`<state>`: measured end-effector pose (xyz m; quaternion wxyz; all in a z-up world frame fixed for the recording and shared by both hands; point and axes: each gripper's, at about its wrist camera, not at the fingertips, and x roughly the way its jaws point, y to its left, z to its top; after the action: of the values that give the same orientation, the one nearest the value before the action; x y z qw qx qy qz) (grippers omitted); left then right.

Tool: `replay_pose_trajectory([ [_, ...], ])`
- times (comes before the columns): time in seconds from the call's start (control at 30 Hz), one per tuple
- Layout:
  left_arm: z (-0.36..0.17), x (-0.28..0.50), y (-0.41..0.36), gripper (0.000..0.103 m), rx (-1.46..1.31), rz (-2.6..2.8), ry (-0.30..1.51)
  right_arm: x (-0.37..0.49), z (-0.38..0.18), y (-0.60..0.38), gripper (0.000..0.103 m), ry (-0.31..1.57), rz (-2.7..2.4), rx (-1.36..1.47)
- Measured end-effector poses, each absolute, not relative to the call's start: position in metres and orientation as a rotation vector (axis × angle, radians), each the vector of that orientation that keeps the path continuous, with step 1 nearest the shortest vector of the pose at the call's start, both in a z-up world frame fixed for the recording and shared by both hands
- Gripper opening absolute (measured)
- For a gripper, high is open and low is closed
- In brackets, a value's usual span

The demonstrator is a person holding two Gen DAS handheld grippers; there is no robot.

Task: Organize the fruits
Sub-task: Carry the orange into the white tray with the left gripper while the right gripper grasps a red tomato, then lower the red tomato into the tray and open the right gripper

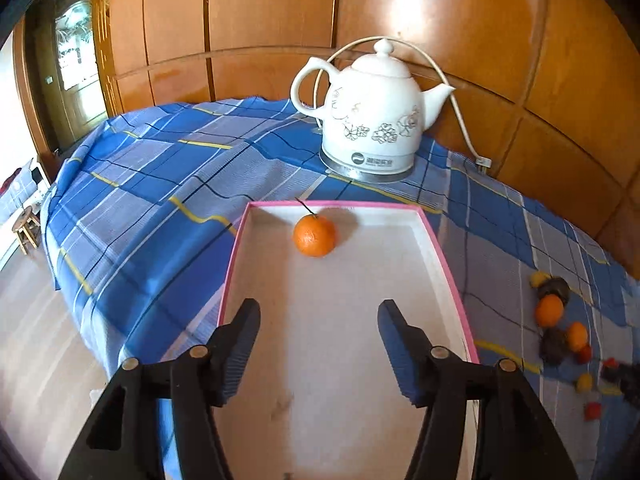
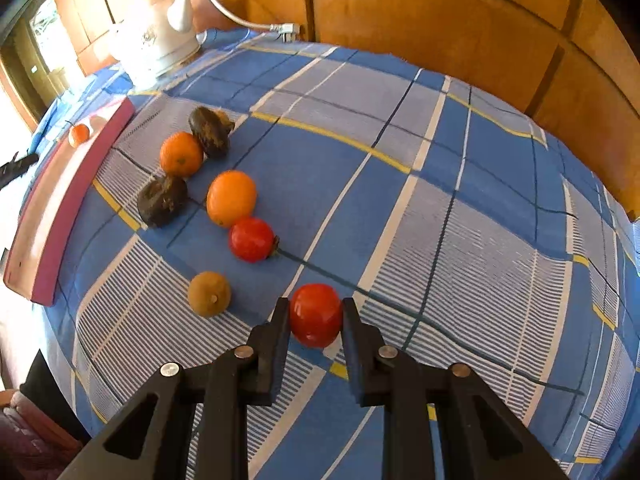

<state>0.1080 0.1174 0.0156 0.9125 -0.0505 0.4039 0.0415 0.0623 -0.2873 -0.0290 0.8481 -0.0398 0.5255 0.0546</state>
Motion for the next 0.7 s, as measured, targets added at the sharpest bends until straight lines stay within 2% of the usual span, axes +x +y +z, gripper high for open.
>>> replay_pose_trajectory([
  [0.1, 0.015, 0.089, 0.112, 0.072, -0.099, 0.077, 0.822, 0.058, -0.019, -0.277, 0.025, 1.084, 0.129, -0.083],
  [0.37, 0.009, 0.068, 0.11, 0.072, -0.088, 0.101, 0.843, 0.053, 0.009, -0.193, 0.025, 1.0, 0.331, -0.114],
  [0.7, 0.012, 0.053, 0.123, 0.072, -0.092, 0.119, 0.811, 0.071, 0.001, -0.07, 0.025, 0.975, 0.549, -0.106],
])
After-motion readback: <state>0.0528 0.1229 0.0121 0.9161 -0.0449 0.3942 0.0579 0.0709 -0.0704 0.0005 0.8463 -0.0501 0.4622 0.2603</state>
